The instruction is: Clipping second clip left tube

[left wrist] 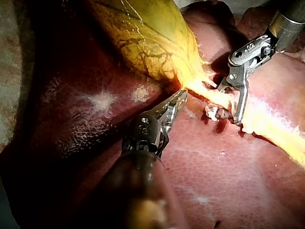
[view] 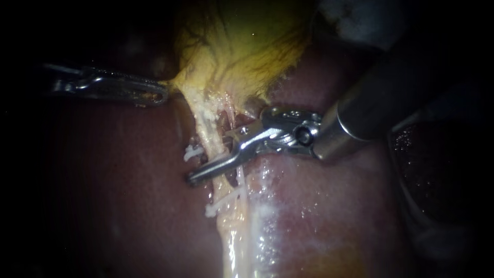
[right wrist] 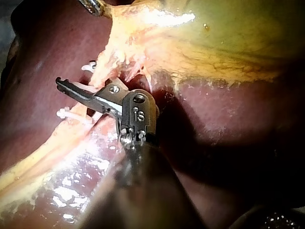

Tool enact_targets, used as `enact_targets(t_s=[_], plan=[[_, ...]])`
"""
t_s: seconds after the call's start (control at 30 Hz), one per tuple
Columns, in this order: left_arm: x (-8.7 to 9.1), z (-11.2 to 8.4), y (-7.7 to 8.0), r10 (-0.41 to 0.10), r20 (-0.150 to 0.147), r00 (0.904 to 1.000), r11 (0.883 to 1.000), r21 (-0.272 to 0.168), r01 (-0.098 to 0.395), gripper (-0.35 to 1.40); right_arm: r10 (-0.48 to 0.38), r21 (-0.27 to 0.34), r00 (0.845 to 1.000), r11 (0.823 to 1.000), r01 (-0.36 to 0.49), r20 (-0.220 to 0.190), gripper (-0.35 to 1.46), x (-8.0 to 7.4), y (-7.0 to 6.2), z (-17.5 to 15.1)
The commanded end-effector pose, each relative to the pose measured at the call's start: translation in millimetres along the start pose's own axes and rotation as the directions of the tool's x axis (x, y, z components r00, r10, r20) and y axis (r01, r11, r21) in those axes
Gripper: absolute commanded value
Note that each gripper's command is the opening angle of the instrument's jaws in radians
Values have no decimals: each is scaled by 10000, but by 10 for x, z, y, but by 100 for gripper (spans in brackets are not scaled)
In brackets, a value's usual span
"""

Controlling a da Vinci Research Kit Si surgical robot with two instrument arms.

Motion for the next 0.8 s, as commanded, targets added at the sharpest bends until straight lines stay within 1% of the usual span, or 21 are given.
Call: enact_targets(t_s=[0.03, 0.07, 0.13, 0.27, 0.37, 0.57, 0.67, 0.8], plan=[[0, 0, 0, -2, 0, 10000, 10000, 3, 2, -35, 226, 307, 9997, 9993, -225, -45, 60, -4, -2, -1], [0, -1, 0, -2, 0, 10000, 10000, 4, 2, -35, 267, 514, 9996, 9983, -261, -99, 60, -6, -3, -2], [0, -1, 0, -2, -1, 10000, 10000, 5, 2, -35, 397, 903, 9992, 9951, -390, -60, 59, -11, -8, -3], [0, -1, 0, -2, -1, 10000, 10000, 8, 2, -35, 506, 1395, 9987, 9889, -517, 114, 58, -18, -19, -4], [0, -1, 0, -2, -2, 10000, 10000, 8, 2, -35, 843, 1788, 9963, 9801, -858, 159, 56, -21, -28, -2], [0, -2, 0, -2, -2, 10000, 10000, 8, 2, -35, 929, 2183, 9946, 9707, -1008, 461, 54, -26, -41, 6], [0, -2, 0, -2, -2, 10000, 10000, 9, 2, -35, 937, 2333, 9938, 9667, -1051, 593, 54, -29, -44, 11], [0, -2, 0, -2, -2, 10000, 10000, 9, 2, -35, 1000, 2392, 9924, 9642, -1144, 714, 53, -32, -45, 16]])
